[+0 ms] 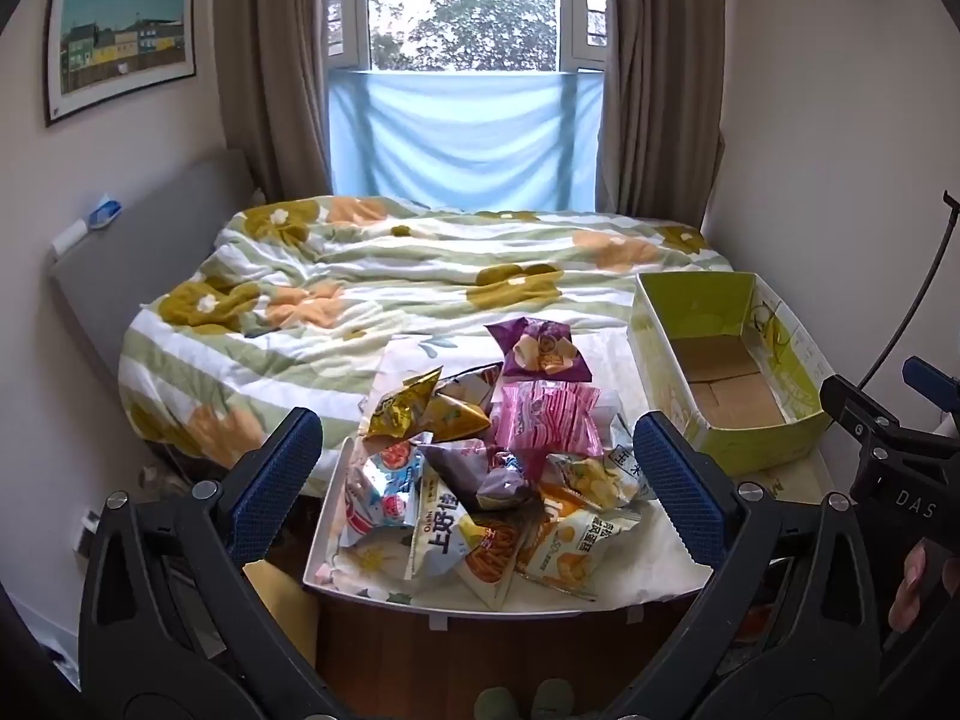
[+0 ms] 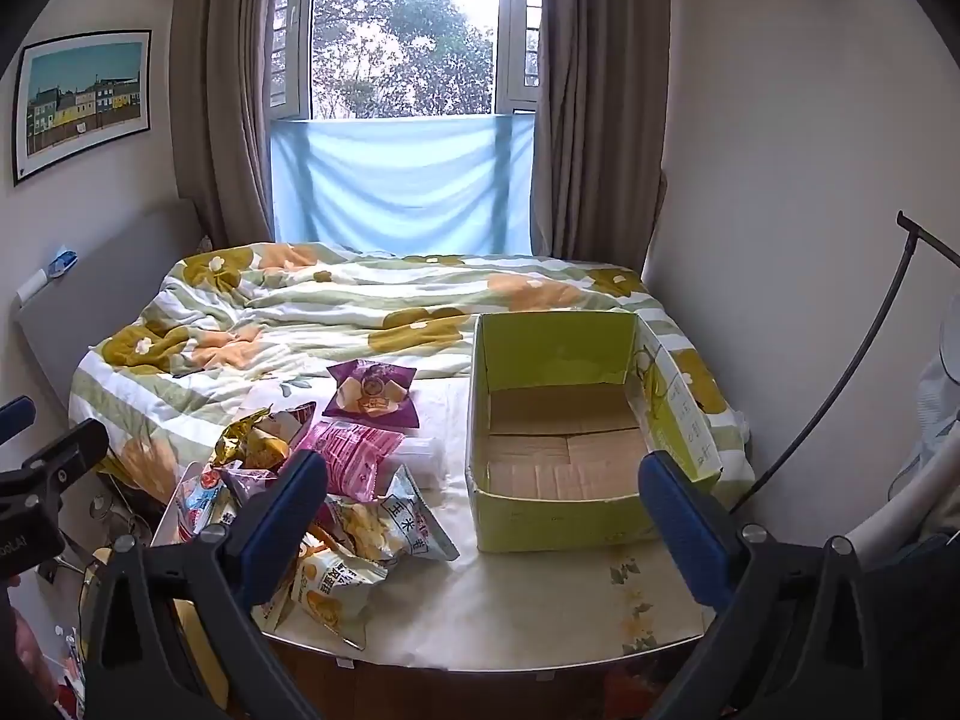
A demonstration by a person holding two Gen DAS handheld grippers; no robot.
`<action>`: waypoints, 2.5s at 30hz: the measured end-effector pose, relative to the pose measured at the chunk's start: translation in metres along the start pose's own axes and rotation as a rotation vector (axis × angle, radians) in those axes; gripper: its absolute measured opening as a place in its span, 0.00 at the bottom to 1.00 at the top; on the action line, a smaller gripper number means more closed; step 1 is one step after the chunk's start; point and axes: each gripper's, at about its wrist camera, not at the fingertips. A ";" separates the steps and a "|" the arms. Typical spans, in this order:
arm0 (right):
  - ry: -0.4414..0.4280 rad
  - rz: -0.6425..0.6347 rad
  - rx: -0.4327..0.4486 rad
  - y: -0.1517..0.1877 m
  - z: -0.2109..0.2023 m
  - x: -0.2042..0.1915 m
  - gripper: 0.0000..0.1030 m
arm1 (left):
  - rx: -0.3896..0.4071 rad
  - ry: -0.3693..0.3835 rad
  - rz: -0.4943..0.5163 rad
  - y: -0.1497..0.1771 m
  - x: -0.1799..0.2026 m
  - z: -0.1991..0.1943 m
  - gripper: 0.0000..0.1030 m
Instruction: Organize snacks
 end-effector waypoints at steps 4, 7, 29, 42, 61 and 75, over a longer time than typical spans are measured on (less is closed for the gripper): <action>-0.003 0.010 0.001 0.001 0.003 0.007 1.00 | -0.007 -0.014 0.003 0.000 -0.001 0.002 0.99; 0.001 0.014 -0.009 0.001 0.006 0.007 1.00 | -0.011 -0.013 0.003 0.001 -0.002 0.004 0.99; 0.002 0.014 -0.021 0.000 0.012 0.003 1.00 | -0.015 -0.003 0.008 -0.002 -0.002 0.012 0.99; 0.003 0.016 -0.021 0.000 0.012 0.003 1.00 | -0.016 -0.005 0.023 -0.005 0.003 0.015 0.99; 0.002 0.017 -0.022 0.000 0.015 0.004 1.00 | -0.026 -0.001 0.016 -0.009 0.007 0.023 0.99; 0.001 0.019 -0.023 -0.002 0.017 0.005 1.00 | -0.034 -0.004 0.010 -0.008 0.006 0.029 0.99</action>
Point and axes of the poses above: each gripper's, at about its wrist camera, not at the fingertips, and z roughly the way its jaws point, x to its right, y to its underside, and after that the axes turned 8 degrees about z, right-handed
